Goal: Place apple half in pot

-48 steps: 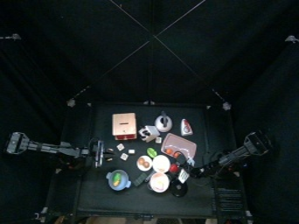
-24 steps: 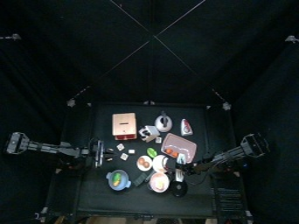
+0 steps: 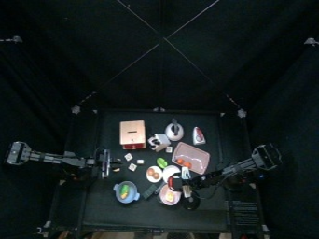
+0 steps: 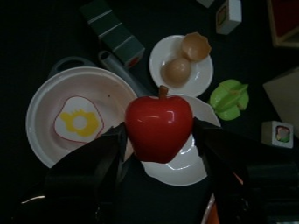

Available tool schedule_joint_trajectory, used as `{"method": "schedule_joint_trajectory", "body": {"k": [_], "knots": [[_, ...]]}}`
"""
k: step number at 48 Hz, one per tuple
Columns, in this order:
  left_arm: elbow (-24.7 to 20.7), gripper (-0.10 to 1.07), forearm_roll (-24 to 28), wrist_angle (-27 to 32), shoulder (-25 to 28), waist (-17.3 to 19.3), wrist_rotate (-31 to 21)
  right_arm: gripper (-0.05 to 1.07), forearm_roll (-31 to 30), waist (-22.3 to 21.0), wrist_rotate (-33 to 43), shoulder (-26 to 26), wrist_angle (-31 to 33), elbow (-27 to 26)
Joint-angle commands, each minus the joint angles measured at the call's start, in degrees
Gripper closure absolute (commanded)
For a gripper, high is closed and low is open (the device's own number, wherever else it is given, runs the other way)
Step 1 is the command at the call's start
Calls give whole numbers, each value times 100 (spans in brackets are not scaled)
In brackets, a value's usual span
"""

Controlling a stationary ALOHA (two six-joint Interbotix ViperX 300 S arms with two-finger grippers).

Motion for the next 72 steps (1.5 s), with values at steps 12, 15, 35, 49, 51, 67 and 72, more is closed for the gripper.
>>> {"method": "schedule_joint_trajectory", "body": {"k": [12,15,35,49,51,67,72], "knots": [[-334,48,-158,-35,9,9,-26,32,-396,211,-18,105,-677,97],[-378,48,-290,-35,9,9,-26,32,-369,211,-9,105,-853,149],[-378,48,-1151,-35,9,9,-18,32,-378,-70,0,-308,-1195,316],[-360,48,-1160,-26,9,18,-18,32,299,-431,-9,-387,-176,-185],[-352,48,-1160,-26,9,9,-9,32,422,-448,-9,-387,26,-290],[-334,48,-1160,-26,9,26,9,32,1740,-606,-18,-501,844,-1063],[-334,48,-1143,-26,9,44,26,32,2004,-642,-35,-536,1063,-1213]]}}
